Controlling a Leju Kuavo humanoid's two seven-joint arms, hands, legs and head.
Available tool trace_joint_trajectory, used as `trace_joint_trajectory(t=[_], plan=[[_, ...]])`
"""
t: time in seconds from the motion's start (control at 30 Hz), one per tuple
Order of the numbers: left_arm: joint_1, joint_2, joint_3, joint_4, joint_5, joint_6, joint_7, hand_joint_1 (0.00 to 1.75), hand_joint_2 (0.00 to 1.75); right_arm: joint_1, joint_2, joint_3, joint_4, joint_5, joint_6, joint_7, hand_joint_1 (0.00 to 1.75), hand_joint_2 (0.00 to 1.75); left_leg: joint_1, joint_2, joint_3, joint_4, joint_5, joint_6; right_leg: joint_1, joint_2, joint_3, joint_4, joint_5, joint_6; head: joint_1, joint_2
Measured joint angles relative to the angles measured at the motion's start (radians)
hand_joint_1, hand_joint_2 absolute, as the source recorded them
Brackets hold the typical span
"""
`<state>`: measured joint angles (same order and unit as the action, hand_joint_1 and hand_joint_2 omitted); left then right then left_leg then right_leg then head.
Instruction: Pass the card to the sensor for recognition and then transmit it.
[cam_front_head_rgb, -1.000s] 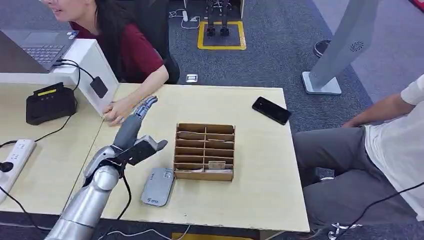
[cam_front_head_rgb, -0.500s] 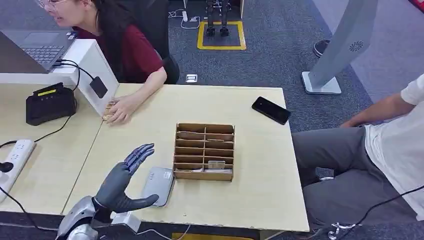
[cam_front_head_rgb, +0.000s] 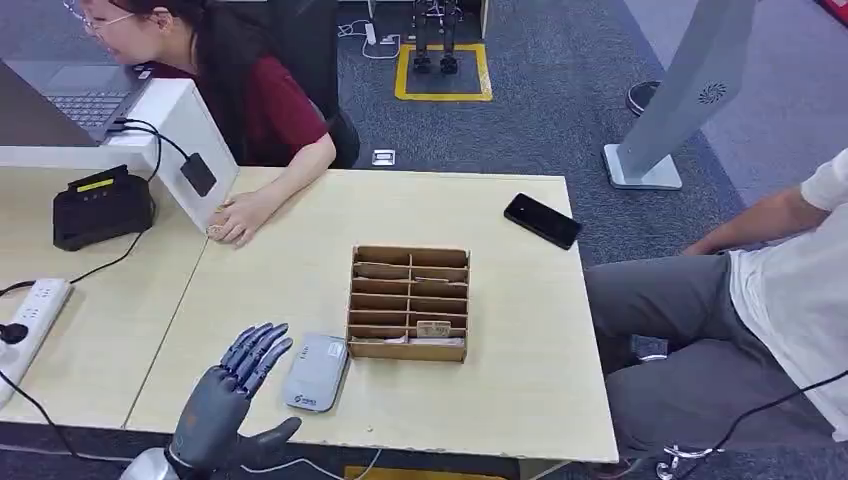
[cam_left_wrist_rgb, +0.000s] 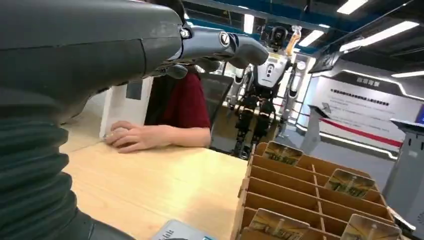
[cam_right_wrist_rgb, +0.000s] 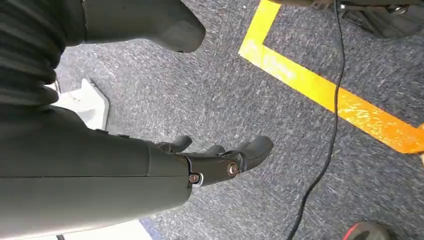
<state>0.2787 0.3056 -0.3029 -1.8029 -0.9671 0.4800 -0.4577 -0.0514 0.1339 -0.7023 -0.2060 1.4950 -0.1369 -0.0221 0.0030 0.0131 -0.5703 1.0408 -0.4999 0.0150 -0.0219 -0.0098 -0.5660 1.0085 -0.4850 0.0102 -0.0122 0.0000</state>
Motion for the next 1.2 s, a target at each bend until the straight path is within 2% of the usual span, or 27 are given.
trace_joint_trajectory(t=[0.1, 0.27, 0.53, 0.7, 1.0, 1.1, 1.2], plan=[[0.009, 0.000, -0.007, 0.005, -0.048, 0.033, 0.024, 0.00, 1.75, 0.000, 0.000, -0.003, 0.000, 0.001, 0.001, 0.002, 0.00, 1.75, 0.000, 0.000, 0.000, 0.000, 0.000, 0.000, 0.000, 0.000, 0.000, 0.000, 0.000, 0.000, 0.000, 0.000], [0.004, 0.003, -0.023, 0.036, -0.190, 0.122, 0.119, 0.00, 1.75, 0.000, 0.000, -0.005, 0.000, 0.003, 0.000, 0.004, 0.00, 1.75, 0.000, 0.000, 0.000, 0.000, 0.000, 0.000, 0.000, 0.000, 0.000, 0.000, 0.000, 0.000, 0.000, 0.000], [-0.008, 0.003, -0.044, 0.071, -0.219, 0.134, 0.139, 0.00, 1.75, -0.001, 0.000, -0.007, 0.000, 0.012, -0.001, 0.001, 0.00, 1.75, 0.000, 0.000, 0.000, 0.000, 0.000, 0.000, 0.000, 0.000, 0.000, 0.000, 0.000, 0.000, 0.000, 0.000], [-0.035, 0.005, -0.074, 0.100, -0.251, 0.137, 0.175, 0.00, 1.75, -0.001, 0.000, -0.008, 0.000, 0.018, 0.000, 0.001, 0.00, 1.75, 0.000, 0.000, 0.000, 0.000, 0.000, 0.000, 0.000, 0.000, 0.000, 0.000, 0.000, 0.000, 0.000, 0.000], [-0.152, -0.028, -0.101, 0.261, -0.122, 0.127, 0.136, 0.00, 1.75, -0.006, 0.000, -0.008, 0.000, 0.034, 0.002, 0.001, 0.00, 1.75, 0.000, -0.001, 0.000, 0.000, 0.001, 0.001, 0.000, -0.001, 0.000, 0.000, 0.001, 0.000, 0.000, 0.000], [-0.179, -0.050, -0.101, 0.295, -0.148, 0.128, 0.118, 0.00, 1.75, -0.006, 0.000, -0.008, 0.000, 0.035, 0.008, 0.004, 0.00, 1.75, 0.000, 0.000, 0.000, 0.001, 0.001, 0.001, 0.000, 0.000, 0.000, 0.000, 0.001, 0.000, 0.000, 0.000], [-0.211, -0.074, -0.101, 0.329, -0.247, 0.132, 0.129, 0.00, 1.75, -0.008, 0.000, -0.008, 0.000, 0.036, 0.011, 0.004, 0.00, 1.75, 0.000, -0.001, 0.000, 0.001, 0.001, 0.001, 0.000, 0.000, 0.000, 0.000, 0.001, 0.000, 0.000, 0.000]])
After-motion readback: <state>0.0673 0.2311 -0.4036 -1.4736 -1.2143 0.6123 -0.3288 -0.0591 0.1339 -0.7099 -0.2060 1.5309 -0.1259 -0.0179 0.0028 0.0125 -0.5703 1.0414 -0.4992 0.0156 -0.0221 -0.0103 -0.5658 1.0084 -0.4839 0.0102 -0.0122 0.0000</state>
